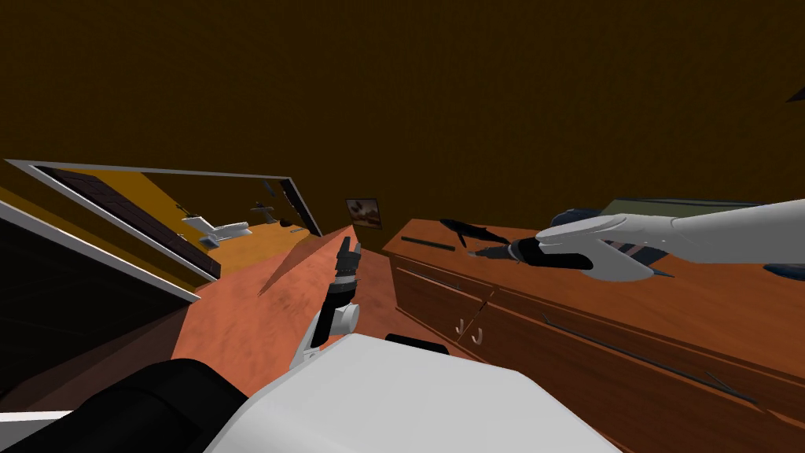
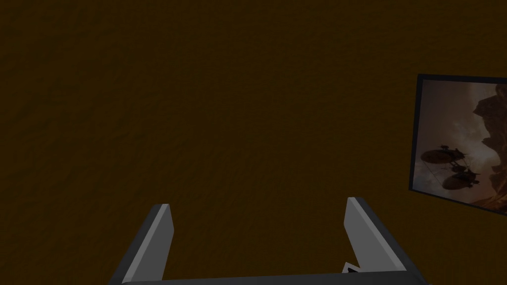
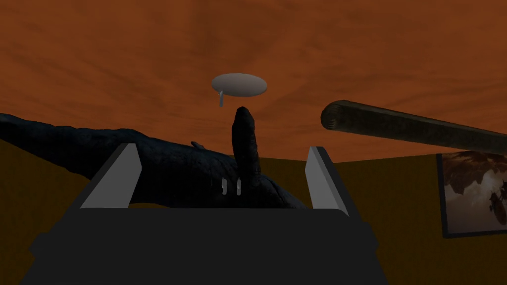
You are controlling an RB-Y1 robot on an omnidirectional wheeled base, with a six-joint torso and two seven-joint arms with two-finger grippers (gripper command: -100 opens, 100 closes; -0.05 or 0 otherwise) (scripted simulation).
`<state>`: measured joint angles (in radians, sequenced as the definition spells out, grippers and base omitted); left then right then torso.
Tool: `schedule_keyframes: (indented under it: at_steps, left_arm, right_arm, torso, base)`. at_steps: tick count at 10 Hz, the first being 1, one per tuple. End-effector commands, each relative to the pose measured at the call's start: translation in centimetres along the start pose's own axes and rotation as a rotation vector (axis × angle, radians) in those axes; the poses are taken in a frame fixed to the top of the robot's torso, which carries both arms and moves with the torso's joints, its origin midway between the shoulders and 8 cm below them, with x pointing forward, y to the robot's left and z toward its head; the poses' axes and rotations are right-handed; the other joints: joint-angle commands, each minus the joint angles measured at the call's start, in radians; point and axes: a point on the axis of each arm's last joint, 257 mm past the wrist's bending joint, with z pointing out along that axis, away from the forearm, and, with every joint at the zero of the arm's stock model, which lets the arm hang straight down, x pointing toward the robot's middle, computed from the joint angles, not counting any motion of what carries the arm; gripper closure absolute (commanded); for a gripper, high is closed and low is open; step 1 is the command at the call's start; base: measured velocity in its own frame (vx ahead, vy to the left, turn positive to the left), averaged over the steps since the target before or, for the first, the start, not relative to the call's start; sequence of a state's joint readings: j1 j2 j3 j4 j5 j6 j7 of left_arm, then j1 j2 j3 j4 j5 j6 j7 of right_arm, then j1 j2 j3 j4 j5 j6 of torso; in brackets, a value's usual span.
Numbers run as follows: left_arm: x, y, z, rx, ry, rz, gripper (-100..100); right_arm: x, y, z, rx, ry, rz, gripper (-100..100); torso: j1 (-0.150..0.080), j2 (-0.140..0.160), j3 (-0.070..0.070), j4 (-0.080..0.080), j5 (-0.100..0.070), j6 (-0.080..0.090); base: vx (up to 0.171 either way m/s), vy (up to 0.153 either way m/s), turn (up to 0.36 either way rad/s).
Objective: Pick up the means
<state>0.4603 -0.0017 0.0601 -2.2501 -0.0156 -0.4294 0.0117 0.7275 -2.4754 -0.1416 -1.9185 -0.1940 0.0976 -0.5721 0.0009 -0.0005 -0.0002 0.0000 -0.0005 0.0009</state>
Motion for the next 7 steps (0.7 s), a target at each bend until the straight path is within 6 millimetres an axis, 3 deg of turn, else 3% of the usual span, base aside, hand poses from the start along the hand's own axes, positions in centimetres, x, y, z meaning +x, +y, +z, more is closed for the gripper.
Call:
schedule_keyframes:
  at_steps: [1,7]
  left_arm:
    - [0.0,0.0,0.0,0.000,0.000,0.000,0]
    - [0.0,0.0,0.0,0.000,0.000,0.000,0]
  right_arm:
    - [-0.9,-0.2,0.3,0.027,-0.002,-0.027,-100]
    - [-3.0,0.5,1.1,0.088,-0.002,-0.121,-100]
  torso:
    - [0.000,0.000,0.000,0.000,0.000,0.000]
    - [-0.001,-0.001,0.000,0.000,0.000,0.000]
  base:
    - [0.004,0.000,0.026]
    - [0.011,-0.007,0.021]
